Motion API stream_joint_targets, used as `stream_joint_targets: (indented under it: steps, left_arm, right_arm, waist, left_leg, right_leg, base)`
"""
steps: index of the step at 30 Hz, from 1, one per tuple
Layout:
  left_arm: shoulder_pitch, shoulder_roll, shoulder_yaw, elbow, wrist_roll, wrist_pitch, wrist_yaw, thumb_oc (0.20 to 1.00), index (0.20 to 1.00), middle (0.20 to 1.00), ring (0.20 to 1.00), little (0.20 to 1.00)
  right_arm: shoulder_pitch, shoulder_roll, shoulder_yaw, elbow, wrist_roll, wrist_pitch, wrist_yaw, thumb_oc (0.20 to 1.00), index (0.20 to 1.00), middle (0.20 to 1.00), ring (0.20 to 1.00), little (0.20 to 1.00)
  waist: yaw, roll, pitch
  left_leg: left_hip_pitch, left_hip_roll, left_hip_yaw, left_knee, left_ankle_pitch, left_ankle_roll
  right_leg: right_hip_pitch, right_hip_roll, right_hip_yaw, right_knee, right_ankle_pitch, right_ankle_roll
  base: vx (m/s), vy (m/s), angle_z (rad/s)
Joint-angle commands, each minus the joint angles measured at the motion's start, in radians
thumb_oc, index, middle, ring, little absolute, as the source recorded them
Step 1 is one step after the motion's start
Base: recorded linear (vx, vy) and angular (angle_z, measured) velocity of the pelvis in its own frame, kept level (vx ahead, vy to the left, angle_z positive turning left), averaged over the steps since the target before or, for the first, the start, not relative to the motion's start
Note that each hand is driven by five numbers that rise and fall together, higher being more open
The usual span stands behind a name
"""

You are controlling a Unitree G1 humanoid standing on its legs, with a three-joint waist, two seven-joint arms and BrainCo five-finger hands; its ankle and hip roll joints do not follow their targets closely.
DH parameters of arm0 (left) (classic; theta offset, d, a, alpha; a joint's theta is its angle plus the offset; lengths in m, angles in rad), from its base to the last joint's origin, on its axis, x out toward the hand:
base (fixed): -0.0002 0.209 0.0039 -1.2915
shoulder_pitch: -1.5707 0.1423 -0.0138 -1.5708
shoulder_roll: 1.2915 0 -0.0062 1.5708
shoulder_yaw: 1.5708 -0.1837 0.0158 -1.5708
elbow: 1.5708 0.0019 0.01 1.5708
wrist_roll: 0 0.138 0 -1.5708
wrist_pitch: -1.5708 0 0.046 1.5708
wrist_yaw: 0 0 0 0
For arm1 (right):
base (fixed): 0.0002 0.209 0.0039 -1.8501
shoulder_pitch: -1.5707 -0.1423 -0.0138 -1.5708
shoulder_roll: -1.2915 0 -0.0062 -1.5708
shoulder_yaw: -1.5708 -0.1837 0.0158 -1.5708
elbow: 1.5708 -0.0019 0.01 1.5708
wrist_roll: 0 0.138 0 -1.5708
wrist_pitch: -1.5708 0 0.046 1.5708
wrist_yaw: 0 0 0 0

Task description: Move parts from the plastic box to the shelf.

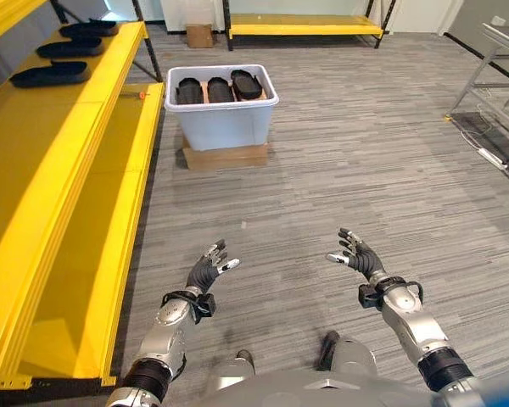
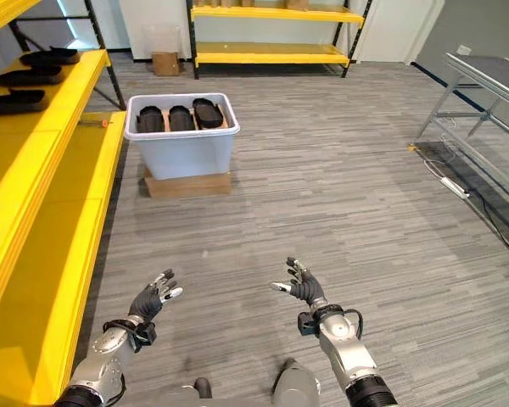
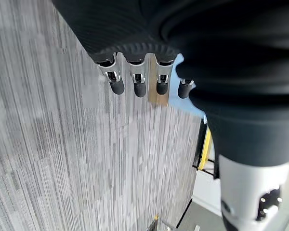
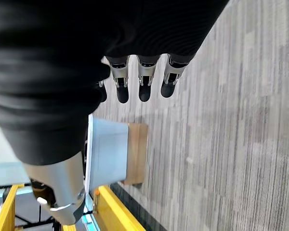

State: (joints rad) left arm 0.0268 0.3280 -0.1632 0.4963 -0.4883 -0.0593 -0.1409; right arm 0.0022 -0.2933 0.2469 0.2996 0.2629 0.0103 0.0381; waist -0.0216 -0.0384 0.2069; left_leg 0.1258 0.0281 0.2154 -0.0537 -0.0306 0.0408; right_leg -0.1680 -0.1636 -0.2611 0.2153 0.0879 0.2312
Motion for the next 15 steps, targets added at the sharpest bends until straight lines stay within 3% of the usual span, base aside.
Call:
stream_joint_targets:
  steps: [1,4,5,7,11,15]
  left_arm:
    - [0.000,-0.014,-0.033,-0.074,-0.002,-0.077,0.008,1.000,1.000,1.000,1.000,1.000]
    - [0.014,-0.037,-0.069,-0.052,0.016,-0.096,-0.021,1.000,1.000,1.000,1.000,1.000]
    - [0.018,-0.054,-0.098,-0.042,0.032,-0.103,-0.024,1.000,1.000,1.000,1.000,1.000]
    - [0.025,-0.060,-0.104,-0.043,0.026,-0.094,-0.021,1.000,1.000,1.000,1.000,1.000]
    - [0.031,-0.069,-0.099,-0.050,0.029,-0.088,-0.023,1.000,1.000,1.000,1.000,1.000]
    - [0.030,-0.073,-0.101,-0.054,0.027,-0.099,-0.028,1.000,1.000,1.000,1.000,1.000]
  right_arm:
    - [-0.036,-0.019,-0.031,-0.011,-0.031,-0.061,-0.008,1.000,1.000,1.000,1.000,1.000]
    - [-0.005,-0.028,-0.050,0.001,-0.017,-0.073,-0.039,1.000,1.000,1.000,1.000,1.000]
    - [0.004,-0.025,-0.049,0.023,-0.032,-0.086,-0.058,1.000,1.000,1.000,1.000,1.000]
    - [-0.003,-0.031,-0.041,0.032,-0.034,-0.081,-0.064,1.000,1.000,1.000,1.000,1.000]
    - [-0.009,-0.045,-0.029,0.034,-0.049,-0.075,-0.074,1.000,1.000,1.000,1.000,1.000]
    - [-0.006,-0.058,-0.028,0.029,-0.060,-0.080,-0.087,1.000,1.000,1.000,1.000,1.000]
  waist:
    - [-0.026,-0.023,-0.002]
    - [-0.058,-0.029,-0.009]
    - [-0.069,-0.028,-0.034]
    - [-0.067,-0.023,-0.057]
    - [-0.057,-0.021,-0.074]
    - [-0.052,-0.016,-0.080]
  left_leg:
    - [0.141,-0.086,-0.059,-0.034,-0.055,0.012]
    - [0.156,-0.086,-0.125,-0.034,-0.059,0.019]
    - [0.153,-0.081,-0.132,-0.011,-0.069,0.017]
    - [0.155,-0.071,-0.121,0.010,-0.077,0.006]
    - [0.120,-0.046,-0.078,0.087,-0.089,-0.012]
    - [0.055,0.002,-0.065,0.205,-0.011,-0.047]
  right_leg:
    - [-0.010,0.028,-0.012,-0.160,0.206,-0.041]
    - [-0.003,0.067,0.097,-0.196,0.192,-0.065]
    - [0.029,0.084,0.118,-0.180,0.149,-0.094]
    - [0.065,0.101,0.103,-0.171,0.095,-0.126]
    - [0.119,0.106,0.080,-0.161,0.031,-0.160]
    - [0.159,0.123,0.077,-0.171,-0.008,-0.192]
  base:
    - [0.37,-0.118,0.44]
    - [0.48,-0.184,0.55]
    - [0.60,-0.289,1.41]
    - [0.48,-0.238,1.16]
    - [0.33,-0.166,0.04]
    - [0.25,-0.173,-0.05]
